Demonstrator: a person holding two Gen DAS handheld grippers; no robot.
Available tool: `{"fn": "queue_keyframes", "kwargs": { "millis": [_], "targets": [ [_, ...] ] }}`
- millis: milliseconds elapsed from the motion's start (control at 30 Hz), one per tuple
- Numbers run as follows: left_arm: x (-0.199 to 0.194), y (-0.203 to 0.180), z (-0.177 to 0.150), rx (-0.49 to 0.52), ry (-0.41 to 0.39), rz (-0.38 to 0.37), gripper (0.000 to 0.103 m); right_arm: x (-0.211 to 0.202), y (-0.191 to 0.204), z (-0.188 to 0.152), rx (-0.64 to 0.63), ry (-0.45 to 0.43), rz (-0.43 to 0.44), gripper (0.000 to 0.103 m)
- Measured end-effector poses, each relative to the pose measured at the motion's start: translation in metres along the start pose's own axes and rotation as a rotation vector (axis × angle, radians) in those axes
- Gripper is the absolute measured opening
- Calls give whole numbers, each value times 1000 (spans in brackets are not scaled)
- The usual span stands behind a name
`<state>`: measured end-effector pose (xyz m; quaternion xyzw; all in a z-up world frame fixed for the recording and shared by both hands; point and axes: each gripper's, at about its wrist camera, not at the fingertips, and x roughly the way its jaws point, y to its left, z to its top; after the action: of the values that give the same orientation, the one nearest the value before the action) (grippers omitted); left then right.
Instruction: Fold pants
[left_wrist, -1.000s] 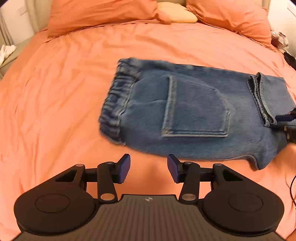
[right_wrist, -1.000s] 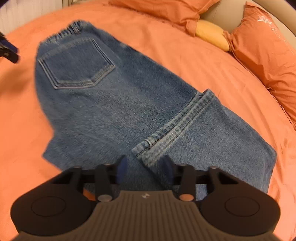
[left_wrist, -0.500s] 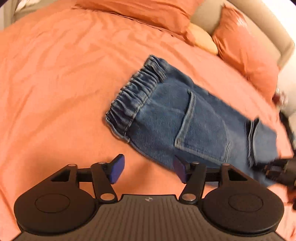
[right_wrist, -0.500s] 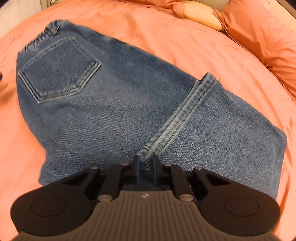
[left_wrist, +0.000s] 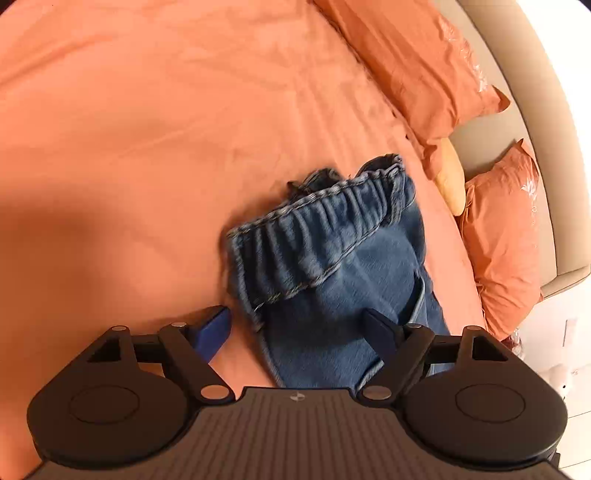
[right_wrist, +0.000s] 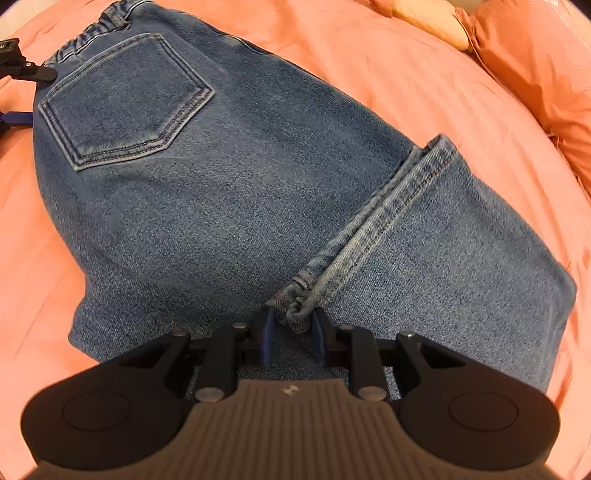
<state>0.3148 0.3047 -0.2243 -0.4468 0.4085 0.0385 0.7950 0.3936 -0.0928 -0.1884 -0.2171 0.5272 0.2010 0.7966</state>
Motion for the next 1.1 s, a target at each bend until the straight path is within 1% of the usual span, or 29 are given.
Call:
{"fn": "queue_keyframes", "kwargs": {
  "millis": [33,100,133,167,200,233,300,367,500,633,700,767,800,833,967,1100],
  "targets": [
    [2,-3,1,3,-5,1,79,0,-1,0,-5,3,4,21],
    [1,-14,1,15,-15,42,72,-1,-1,2,-9,7,15,21],
    [-1,-20,0,41,-30,55,69,0,-3,1,-7,8,22,21],
    [-4,-26,-2,76,-44,67,64,1,-6,1,-4,9,30,21],
    [-8,-32,-4,103,-57,73,62,1,-7,0,2,9,38,21],
    [-12,-38,-5,125,-71,71,60,2,-9,-1,8,8,46,21],
    [-25,-52,-5,171,-104,47,40,2,-14,-3,18,1,63,21],
    [-39,-74,-3,225,-124,23,36,2,-18,-6,24,-10,74,21],
    [-59,-134,-14,402,-168,34,34,1,-24,-11,37,-35,87,21],
    [-75,-196,-37,546,-212,15,33,-1,-32,-19,64,-66,111,21],
    [-80,-227,-52,620,-233,16,33,-9,-38,-21,85,-86,137,25],
    [-82,-257,-68,681,-250,16,33,-16,-46,-25,119,-110,168,33],
    [-83,-272,-77,713,-260,16,33,-22,-51,-28,136,-128,177,34],
    [-82,-285,-85,746,-270,20,33,-29,-56,-32,149,-149,178,39],
    [-74,-336,-122,842,-286,18,33,-53,-86,-59,208,-206,193,46],
    [-55,-384,-169,955,-294,14,32,-69,-129,-99,319,-243,193,46]
  ]
}}
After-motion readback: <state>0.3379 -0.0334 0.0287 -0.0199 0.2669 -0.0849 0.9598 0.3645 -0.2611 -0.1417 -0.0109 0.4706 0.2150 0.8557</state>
